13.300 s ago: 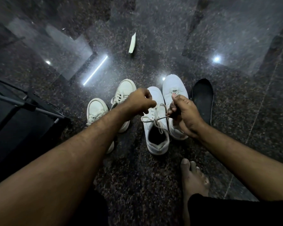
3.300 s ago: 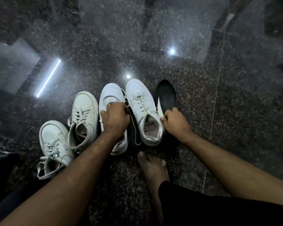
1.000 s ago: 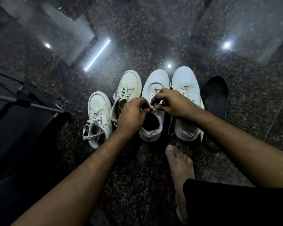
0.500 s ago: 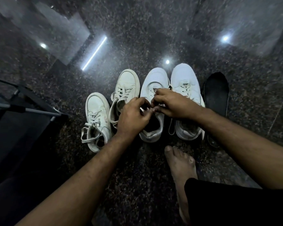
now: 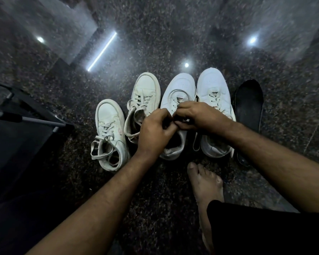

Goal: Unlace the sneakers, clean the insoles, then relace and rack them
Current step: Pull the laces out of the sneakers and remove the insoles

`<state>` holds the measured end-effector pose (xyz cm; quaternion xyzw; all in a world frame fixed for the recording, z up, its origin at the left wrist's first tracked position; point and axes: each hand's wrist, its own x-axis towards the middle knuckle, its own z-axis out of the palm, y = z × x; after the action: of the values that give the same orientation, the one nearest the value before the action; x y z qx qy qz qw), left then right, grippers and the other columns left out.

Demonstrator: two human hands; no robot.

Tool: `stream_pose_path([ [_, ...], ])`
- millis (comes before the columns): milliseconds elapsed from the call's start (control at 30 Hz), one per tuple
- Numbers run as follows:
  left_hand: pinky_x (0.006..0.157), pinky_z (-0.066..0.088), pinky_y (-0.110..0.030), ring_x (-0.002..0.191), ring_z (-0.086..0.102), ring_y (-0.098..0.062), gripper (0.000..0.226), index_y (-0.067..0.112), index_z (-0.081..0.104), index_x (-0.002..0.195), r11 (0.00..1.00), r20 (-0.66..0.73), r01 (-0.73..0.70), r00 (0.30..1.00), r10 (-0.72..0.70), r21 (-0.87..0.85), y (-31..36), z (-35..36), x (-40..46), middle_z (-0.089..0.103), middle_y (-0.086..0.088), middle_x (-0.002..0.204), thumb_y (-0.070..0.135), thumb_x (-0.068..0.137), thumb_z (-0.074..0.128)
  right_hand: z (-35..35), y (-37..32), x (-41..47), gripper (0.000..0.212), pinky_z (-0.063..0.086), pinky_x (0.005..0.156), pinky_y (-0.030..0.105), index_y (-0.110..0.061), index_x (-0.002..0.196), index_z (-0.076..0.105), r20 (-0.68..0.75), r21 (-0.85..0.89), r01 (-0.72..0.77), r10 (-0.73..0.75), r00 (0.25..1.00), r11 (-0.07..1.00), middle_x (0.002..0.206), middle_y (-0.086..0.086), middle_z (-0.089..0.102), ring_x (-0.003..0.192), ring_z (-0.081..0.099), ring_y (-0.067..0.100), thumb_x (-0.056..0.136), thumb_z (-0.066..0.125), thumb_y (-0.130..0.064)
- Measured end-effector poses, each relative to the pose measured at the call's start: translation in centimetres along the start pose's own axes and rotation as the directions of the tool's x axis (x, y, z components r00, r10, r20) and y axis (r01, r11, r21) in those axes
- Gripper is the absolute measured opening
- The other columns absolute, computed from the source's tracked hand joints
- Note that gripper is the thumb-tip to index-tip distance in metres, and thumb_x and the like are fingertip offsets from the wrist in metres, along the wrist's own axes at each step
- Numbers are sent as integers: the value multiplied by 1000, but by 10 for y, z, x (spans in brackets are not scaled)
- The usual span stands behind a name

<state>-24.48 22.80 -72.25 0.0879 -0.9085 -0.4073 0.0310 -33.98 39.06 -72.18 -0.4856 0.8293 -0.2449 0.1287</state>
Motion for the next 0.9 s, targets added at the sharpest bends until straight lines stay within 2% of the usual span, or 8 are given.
stream_pose_path([
  [200, 58, 44, -28, 61, 54, -11, 12, 11, 63, 79, 966, 10, 142, 990, -143, -217, -9, 8, -6, 60, 2, 69, 13, 80, 75, 4, -1, -6, 13, 46, 61, 27, -15, 91, 69, -49, 69, -51, 54, 997, 996, 84, -6, 55, 77, 46, 4, 89, 69, -28],
  [300, 55, 40, -19, 56, 47, -3, 13, 11, 64, 79, 923, 36, 239, 970, -240, -302, -9, 11, -6, 57, 8, 63, 13, 80, 77, 3, 0, -9, 10, 48, 63, 29, -15, 90, 68, -44, 165, -109, 118, 992, 980, 84, -5, 57, 75, 54, 9, 85, 70, -24],
  [367, 54, 41, -20, 56, 46, -3, 14, 10, 63, 80, 906, 44, 264, 963, -264, -332, -7, 13, -5, 57, 5, 64, 12, 79, 77, 1, 0, -9, 10, 47, 65, 26, -14, 89, 67, -29, 204, -126, 135, 990, 971, 85, -4, 58, 75, 56, 11, 83, 71, -20],
  [500, 56, 43, -22, 56, 46, -2, 8, 13, 64, 85, 927, 40, 207, 978, -205, -312, -3, 9, -5, 58, 2, 65, 15, 78, 68, -4, 2, -6, 12, 40, 66, 18, -11, 88, 62, 23, 242, -138, 136, 990, 960, 85, -3, 56, 74, 52, 8, 83, 71, -17],
  [600, 55, 41, -20, 55, 46, -3, 4, 15, 66, 84, 941, 46, 191, 982, -186, -279, 1, 6, -3, 60, -3, 66, 13, 81, 66, -6, 4, -4, 16, 44, 70, 22, -15, 96, 61, 44, 243, -120, 113, 993, 962, 89, -6, 57, 79, 55, 9, 91, 66, -30],
  [700, 58, 41, -21, 59, 50, -5, 5, 14, 65, 81, 967, 55, 158, 987, -150, -202, -4, 5, -1, 59, 1, 68, 14, 82, 69, -5, 5, -6, 18, 45, 68, 24, -14, 100, 64, 42, 148, -61, 55, 998, 987, 92, -4, 57, 79, 57, 13, 95, 62, -32],
  [800, 64, 43, -28, 69, 54, -15, 7, 11, 62, 80, 996, 44, 35, 999, -32, -82, -10, 5, -1, 59, -2, 74, 11, 83, 68, -5, 2, -6, 20, 42, 60, 26, -12, 96, 64, 47, 21, -5, 4, 999, 1000, 89, -1, 55, 73, 55, 16, 94, 59, -32],
  [900, 62, 39, -22, 67, 52, -16, 9, 10, 60, 76, 997, -27, 38, 999, -40, -62, -7, 6, -2, 56, -3, 72, 11, 79, 68, -1, -2, -4, 22, 37, 54, 28, -11, 93, 57, 40, -42, -44, 46, 998, 998, 88, 1, 52, 66, 48, 17, 85, 55, -31],
])
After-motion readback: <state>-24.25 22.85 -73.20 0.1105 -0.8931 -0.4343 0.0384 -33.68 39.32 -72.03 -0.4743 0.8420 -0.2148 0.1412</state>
